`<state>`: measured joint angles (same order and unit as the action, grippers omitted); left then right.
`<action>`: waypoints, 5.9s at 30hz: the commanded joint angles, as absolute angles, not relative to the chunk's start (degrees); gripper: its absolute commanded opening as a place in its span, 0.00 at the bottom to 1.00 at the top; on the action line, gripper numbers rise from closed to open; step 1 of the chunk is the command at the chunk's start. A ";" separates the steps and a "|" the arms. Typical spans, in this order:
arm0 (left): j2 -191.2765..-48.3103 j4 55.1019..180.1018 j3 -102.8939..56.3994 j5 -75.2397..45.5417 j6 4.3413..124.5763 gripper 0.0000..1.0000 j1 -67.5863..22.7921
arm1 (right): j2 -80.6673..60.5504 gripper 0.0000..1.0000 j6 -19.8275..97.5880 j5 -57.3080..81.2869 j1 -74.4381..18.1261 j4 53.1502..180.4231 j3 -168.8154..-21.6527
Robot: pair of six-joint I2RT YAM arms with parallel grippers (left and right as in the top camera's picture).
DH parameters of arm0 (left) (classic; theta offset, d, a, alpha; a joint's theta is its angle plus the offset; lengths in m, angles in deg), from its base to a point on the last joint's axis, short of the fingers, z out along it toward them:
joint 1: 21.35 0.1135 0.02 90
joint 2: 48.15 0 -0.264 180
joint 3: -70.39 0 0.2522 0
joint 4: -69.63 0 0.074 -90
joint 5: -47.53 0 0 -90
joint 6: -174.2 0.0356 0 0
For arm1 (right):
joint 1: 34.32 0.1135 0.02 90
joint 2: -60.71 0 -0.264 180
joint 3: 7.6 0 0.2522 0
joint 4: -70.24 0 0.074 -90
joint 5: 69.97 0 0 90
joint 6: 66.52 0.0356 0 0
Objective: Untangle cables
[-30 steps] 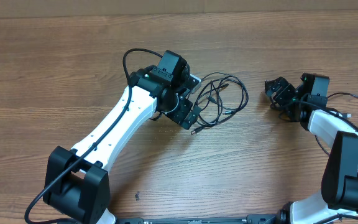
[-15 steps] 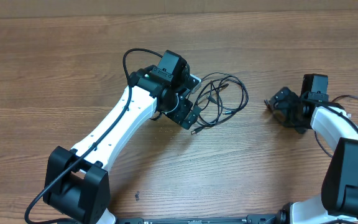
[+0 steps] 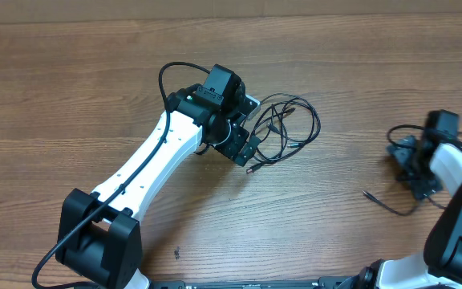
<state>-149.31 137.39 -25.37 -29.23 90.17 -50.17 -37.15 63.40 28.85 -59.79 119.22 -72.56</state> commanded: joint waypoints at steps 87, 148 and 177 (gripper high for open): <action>-149.29 134.25 -25.11 -36.49 81.45 1.00 -30.50 | -25.48 1.00 50.46 4.18 -33.85 125.10 -79.46; -149.29 134.14 -25.11 -36.71 81.41 1.00 -26.47 | -21.09 0.04 56.26 4.94 -10.27 129.41 -105.52; -149.29 134.11 -25.11 -36.71 81.41 1.00 -26.47 | -12.12 0.04 55.03 9.44 -10.27 128.97 -120.12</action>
<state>-149.31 134.20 -25.37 -36.33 81.30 -26.50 -14.00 55.36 11.91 -10.29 131.51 -118.85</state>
